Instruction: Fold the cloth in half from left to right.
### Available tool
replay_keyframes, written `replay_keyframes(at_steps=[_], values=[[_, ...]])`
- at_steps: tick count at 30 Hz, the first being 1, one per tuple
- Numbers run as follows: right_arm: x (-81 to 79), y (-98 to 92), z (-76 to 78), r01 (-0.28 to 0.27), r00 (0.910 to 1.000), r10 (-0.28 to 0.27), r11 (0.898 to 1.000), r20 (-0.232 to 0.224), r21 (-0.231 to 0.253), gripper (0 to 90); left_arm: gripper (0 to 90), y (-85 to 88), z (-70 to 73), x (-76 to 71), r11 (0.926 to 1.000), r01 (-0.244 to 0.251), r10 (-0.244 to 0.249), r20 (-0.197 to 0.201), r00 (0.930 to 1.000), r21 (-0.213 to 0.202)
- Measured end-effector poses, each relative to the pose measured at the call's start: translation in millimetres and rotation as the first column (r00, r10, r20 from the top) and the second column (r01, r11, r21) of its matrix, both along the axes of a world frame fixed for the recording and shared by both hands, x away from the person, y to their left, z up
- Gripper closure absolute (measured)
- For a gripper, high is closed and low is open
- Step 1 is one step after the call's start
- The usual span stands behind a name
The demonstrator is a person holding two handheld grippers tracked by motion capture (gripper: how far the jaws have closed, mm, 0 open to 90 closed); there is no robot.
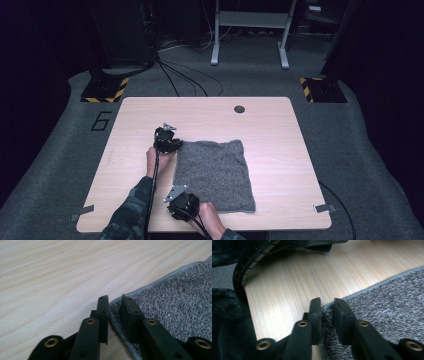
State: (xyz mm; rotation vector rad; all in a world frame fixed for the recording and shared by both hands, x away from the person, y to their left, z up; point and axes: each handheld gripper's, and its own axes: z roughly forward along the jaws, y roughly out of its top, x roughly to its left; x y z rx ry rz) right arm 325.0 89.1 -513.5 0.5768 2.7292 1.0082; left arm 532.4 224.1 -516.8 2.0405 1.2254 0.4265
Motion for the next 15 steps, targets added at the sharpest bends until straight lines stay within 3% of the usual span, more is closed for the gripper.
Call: replay_keyframes(at_steps=[1, 3, 5, 8, 9, 14, 15], values=[[-0.7, 0.2, -0.7, 0.006, 0.9999, -0.006, 1.0, 0.012, 0.005, 81.3, 82.9, 0.5, 0.2, -0.3, 0.9999, 0.008, -0.008, -0.003, 1.0, 0.011], [-2.5, -0.3, 0.7, 0.005, 1.0, -0.005, 1.0, 0.006, -0.012, 83.8, 85.7, -1.3, -0.8, -1.2, 1.0, -0.001, 0.001, 0.003, 1.0, -0.008], [-4.6, -0.7, 0.8, 0.009, 0.9999, -0.009, 1.0, 0.009, -0.018, 84.9, 86.9, -1.1, -0.3, -1.3, 0.9998, 0.014, -0.014, 0.003, 0.9999, 0.011], [-5.8, -2.1, -1.0, 0.022, 0.9992, -0.022, 1.0, 0.034, 0.001, 85.6, 87.6, -1.3, 0.0, -1.5, 0.9999, 0.01, -0.01, -0.001, 1.0, 0.01], [-5.2, -3.2, 0.2, 0.01, 0.9998, -0.01, 1.0, 0.018, -0.01, 85.6, 87.7, -1.8, -0.6, -1.2, 1.0, 0.0, 0.0, 0.004, 1.0, -0.004], [-6.9, -7.8, 5.0, 0.017, 0.9998, -0.017, 1.0, 0.005, 0.024, 85.9, 87.9, 1.0, 1.4, -1.2, 0.9999, -0.008, 0.008, 0.002, 1.0, -0.012], [-6.7, -8.7, 6.1, 0.022, 0.9995, -0.023, 0.999, 0.02, 0.042, 85.9, 87.9, 2.1, 2.9, -1.2, 0.9999, -0.008, 0.008, 0.0, 1.0, -0.008]])
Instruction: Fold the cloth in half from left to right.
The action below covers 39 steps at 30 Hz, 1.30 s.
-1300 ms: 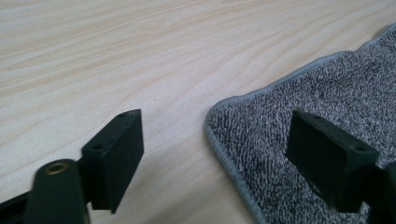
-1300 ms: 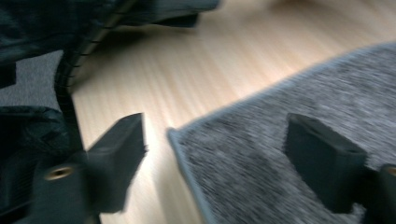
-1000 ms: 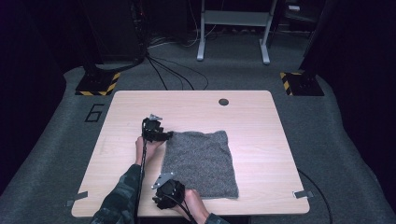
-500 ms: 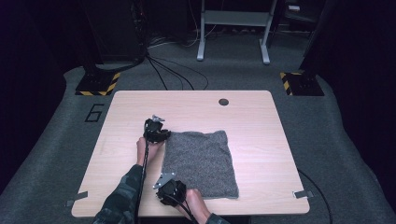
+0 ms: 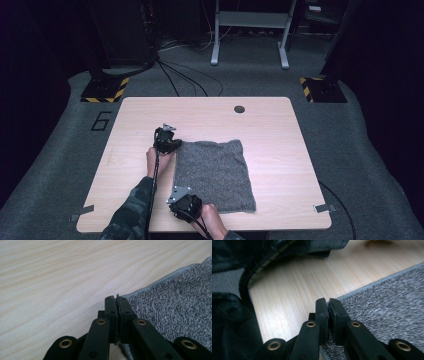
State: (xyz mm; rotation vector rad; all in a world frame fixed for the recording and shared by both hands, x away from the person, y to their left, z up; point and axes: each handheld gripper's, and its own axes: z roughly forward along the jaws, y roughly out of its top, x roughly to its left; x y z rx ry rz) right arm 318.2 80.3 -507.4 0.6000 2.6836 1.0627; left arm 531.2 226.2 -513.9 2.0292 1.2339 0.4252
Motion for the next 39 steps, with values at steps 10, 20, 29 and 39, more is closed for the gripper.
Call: replay_keyframes(at_steps=[10, 20, 29, 39], values=[[4.5, -11.3, 19.6, 0.013, 0.9999, -0.014, 0.995, 0.008, 0.101, 86.1, 87.9, 3.3, 24.0, 2.2, 0.9998, 0.001, -0.002, 0.024, 0.9997, 0.019], [0.8, -18.6, 40.5, 0.015, 0.9993, -0.021, 0.985, 0.032, 0.169, 86.2, 88.0, 0.5, 48.3, 5.1, 0.9986, 0.011, -0.014, 0.05, 0.9987, 0.052], [-1.6, -20.4, 55.2, 0.018, 0.9967, -0.034, 0.978, 0.074, 0.209, 86.3, 87.9, -8.4, 68.6, 7.9, 0.9943, 0.033, -0.04, 0.067, 0.9969, 0.101], [0.5, -14.9, 76.2, 0.015, 0.9931, -0.045, 0.963, 0.109, 0.269, 86.3, 87.9, -6.5, 96.1, 12.3, 0.991, 0.027, -0.04, 0.097, 0.9945, 0.131]])
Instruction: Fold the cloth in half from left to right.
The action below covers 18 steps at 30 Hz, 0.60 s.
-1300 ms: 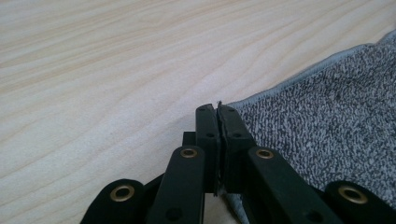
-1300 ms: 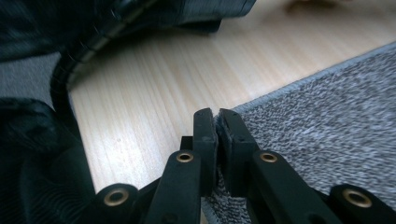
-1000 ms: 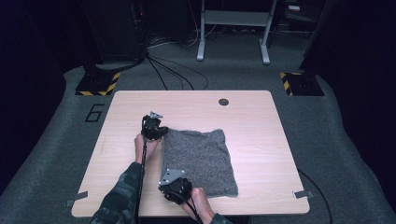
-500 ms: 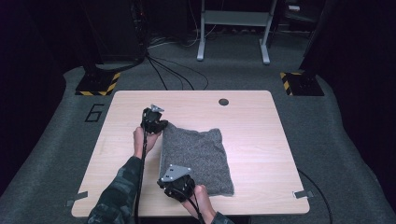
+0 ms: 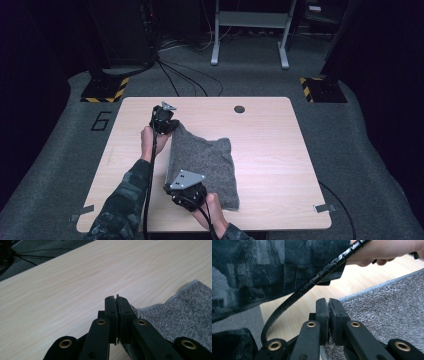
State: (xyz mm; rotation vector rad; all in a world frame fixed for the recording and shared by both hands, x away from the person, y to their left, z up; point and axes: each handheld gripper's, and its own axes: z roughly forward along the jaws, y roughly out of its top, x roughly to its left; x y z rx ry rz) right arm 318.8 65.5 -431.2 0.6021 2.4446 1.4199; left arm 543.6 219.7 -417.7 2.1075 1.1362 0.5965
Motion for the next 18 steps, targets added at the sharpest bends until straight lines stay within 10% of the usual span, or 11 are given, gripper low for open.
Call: replay_keyframes(at_steps=[18], values=[[-11.7, -35.7, -6.6, 0.074, 0.9973, -0.074, 0.997, 0.0, 0.008, 86.1, 87.8, -49.0, 1.3, 3.2, 0.9951, 0.086, -0.085, -0.015, 0.9962, 0.05]])
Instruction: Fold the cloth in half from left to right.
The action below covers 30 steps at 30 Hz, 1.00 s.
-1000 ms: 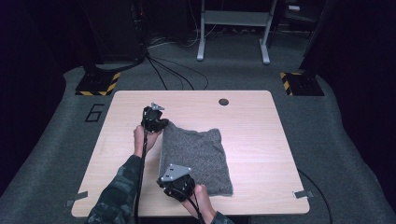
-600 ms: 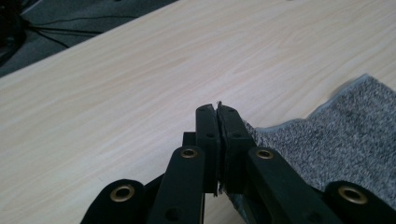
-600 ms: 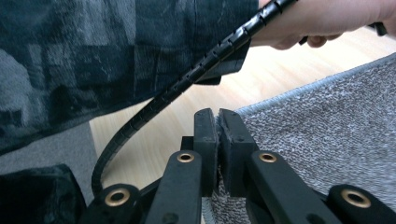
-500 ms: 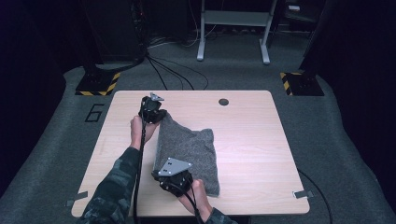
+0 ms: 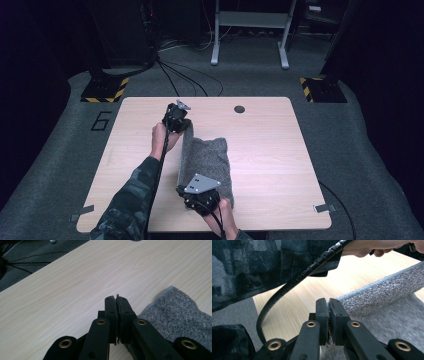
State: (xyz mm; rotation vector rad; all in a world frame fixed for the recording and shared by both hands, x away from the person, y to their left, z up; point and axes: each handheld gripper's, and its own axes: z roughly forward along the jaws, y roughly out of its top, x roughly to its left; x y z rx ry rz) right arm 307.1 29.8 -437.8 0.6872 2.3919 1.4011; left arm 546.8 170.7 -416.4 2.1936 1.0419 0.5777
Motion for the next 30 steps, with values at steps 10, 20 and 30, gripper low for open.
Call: replay_keyframes(at_steps=[10, 20, 30], values=[[-6.6, -31.1, -11.6, 0.059, 0.9978, -0.06, 0.998, -0.027, -0.032, 85.8, 87.5, -29.4, -10.0, 2.9, 0.9991, 0.042, -0.042, -0.019, 0.9989, -0.011], [-9.3, -55.6, -25.9, 0.127, 0.9893, -0.131, 0.99, -0.065, -0.062, 85.7, 87.2, -51.9, -21.2, 5.8, 0.9983, 0.058, -0.058, -0.036, 0.9977, 0.003], [-9.4, -77.7, -34.9, 0.176, 0.9778, -0.182, 0.982, -0.103, -0.067, 85.6, 87.0, -65.8, -29.4, 10.1, 0.9978, 0.067, -0.067, -0.056, 0.9962, 0.001]])
